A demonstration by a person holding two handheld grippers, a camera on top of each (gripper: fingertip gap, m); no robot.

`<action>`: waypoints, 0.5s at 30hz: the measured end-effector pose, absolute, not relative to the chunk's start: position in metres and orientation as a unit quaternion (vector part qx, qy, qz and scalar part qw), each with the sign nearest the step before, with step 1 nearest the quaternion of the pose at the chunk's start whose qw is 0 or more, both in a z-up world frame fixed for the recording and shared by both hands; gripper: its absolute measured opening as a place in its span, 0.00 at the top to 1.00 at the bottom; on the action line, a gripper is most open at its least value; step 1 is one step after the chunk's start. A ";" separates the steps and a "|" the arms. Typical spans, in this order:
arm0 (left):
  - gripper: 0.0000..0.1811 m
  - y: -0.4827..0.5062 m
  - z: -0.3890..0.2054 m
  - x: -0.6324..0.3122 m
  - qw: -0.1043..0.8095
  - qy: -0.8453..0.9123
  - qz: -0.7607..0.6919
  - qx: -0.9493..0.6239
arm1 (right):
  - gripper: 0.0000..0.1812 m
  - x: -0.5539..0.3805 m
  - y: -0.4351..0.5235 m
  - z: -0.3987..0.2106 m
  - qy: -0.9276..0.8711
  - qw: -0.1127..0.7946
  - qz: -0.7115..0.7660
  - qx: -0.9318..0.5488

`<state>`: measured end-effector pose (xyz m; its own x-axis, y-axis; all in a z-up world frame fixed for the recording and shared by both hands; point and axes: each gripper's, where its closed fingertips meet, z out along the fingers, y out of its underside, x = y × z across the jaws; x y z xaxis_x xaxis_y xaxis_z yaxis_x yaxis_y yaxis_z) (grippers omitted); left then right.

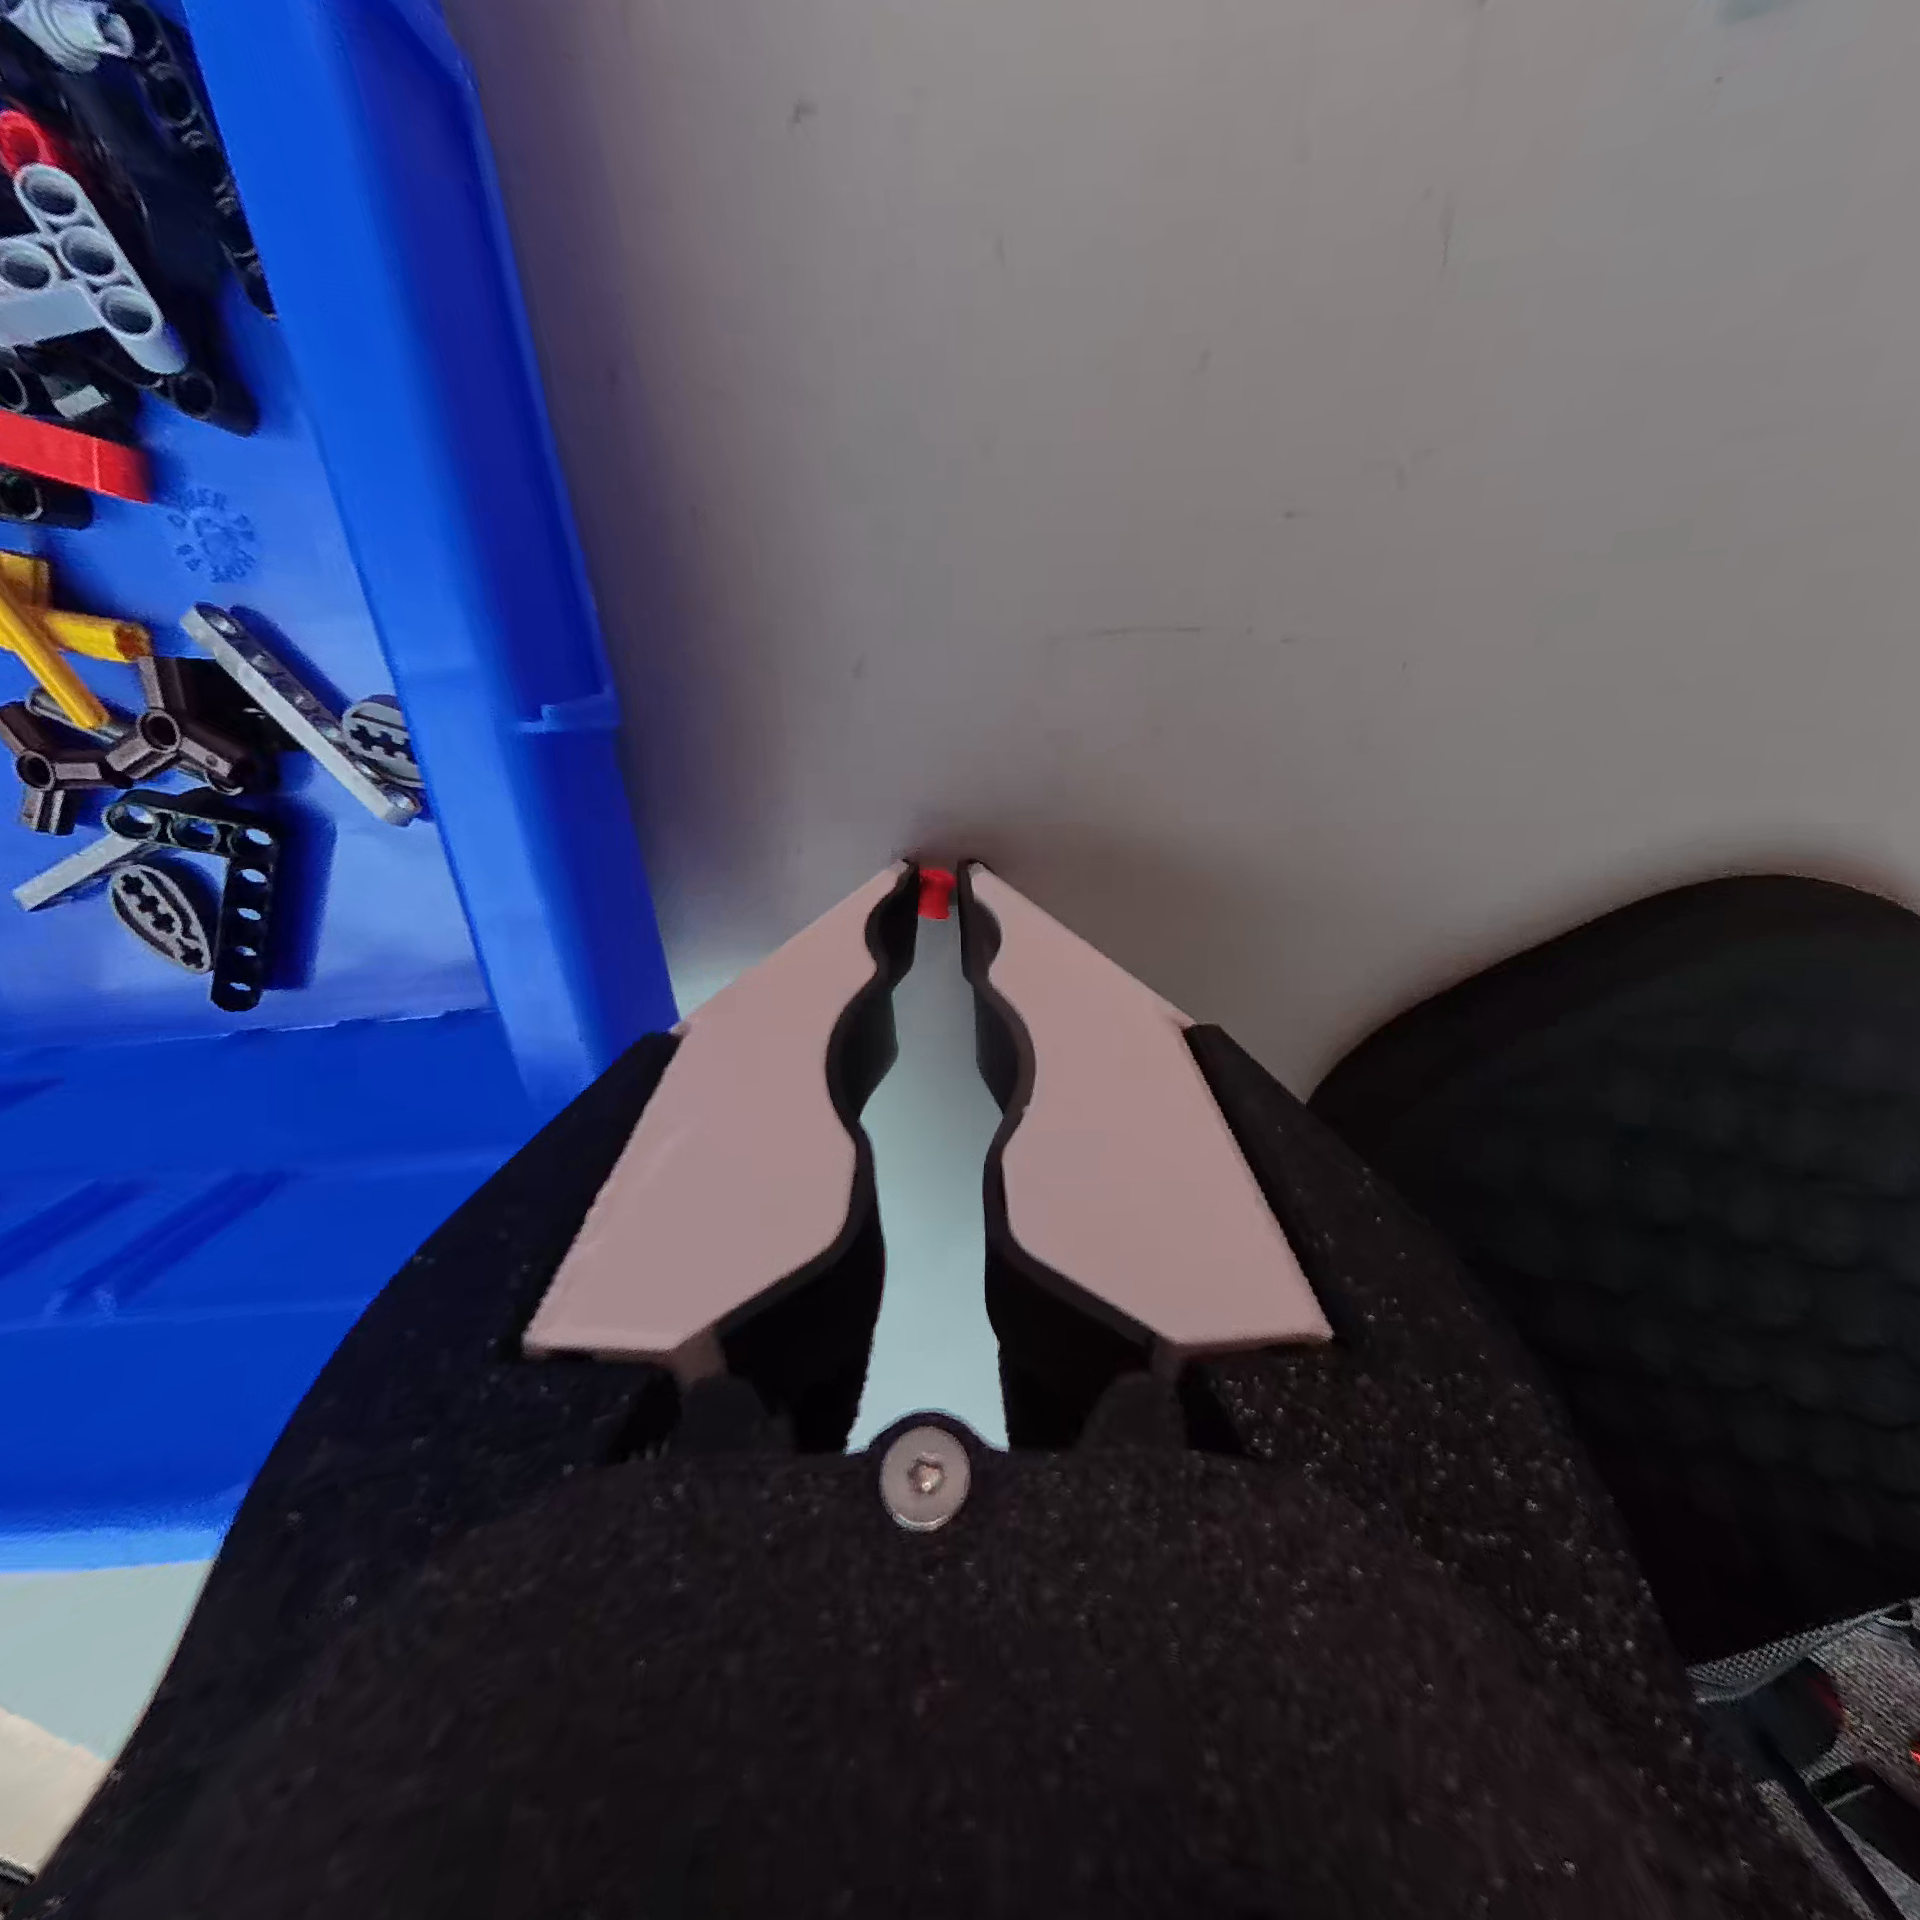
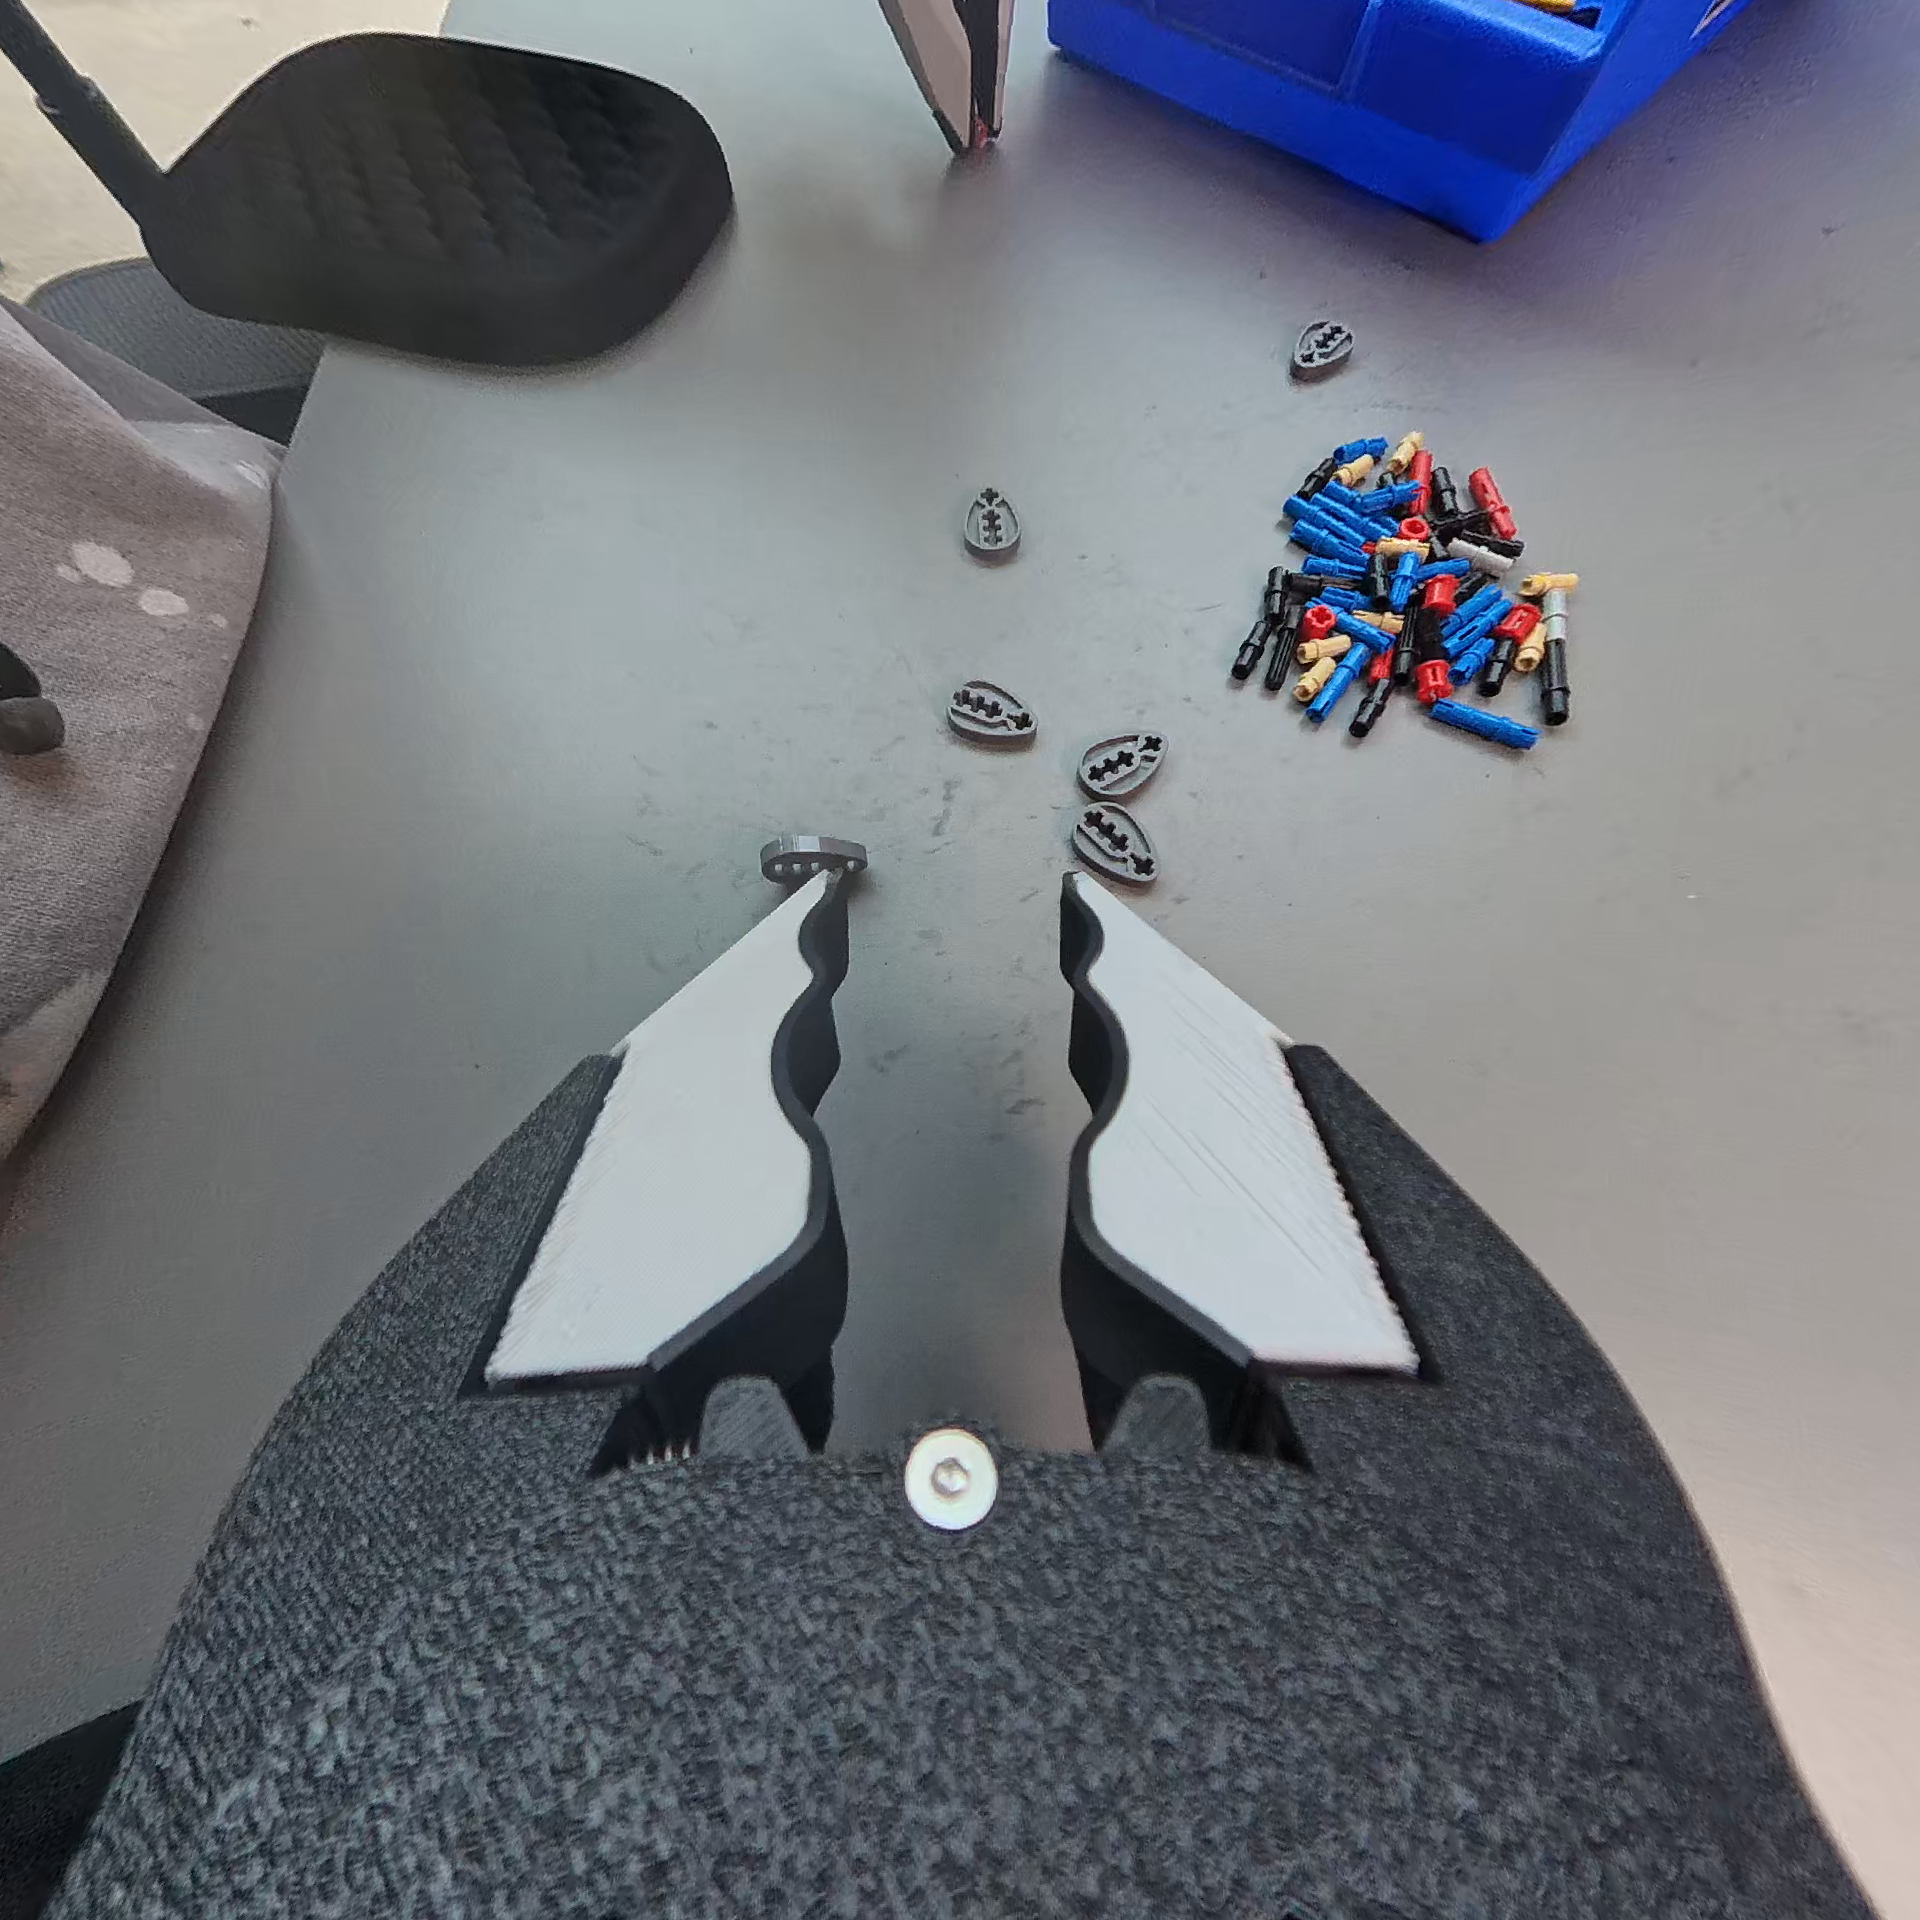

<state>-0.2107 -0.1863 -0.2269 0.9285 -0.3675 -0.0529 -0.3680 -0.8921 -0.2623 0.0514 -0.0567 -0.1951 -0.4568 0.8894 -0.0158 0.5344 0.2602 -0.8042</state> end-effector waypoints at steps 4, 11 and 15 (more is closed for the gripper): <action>0.96 -0.185 -0.226 -0.210 0.133 0.195 0.003 -0.972 | 0.78 0.051 -0.056 -0.195 -0.760 0.230 0.385 -0.469; 0.96 -0.114 -0.193 -0.131 0.291 0.266 -0.052 -0.918 | 0.78 0.047 -0.057 -0.199 -0.756 0.226 0.393 -0.473; 0.96 -0.038 -0.181 -0.087 0.369 0.300 -0.038 -0.879 | 0.78 0.043 -0.057 -0.199 -0.757 0.245 0.383 -0.469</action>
<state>-0.0867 -0.0375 -0.1810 0.8175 -0.5547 -0.1548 -0.4987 -0.5476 -0.6719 0.0429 -0.0566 -0.1991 -0.4406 0.8976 0.0123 0.5218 0.2672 -0.8101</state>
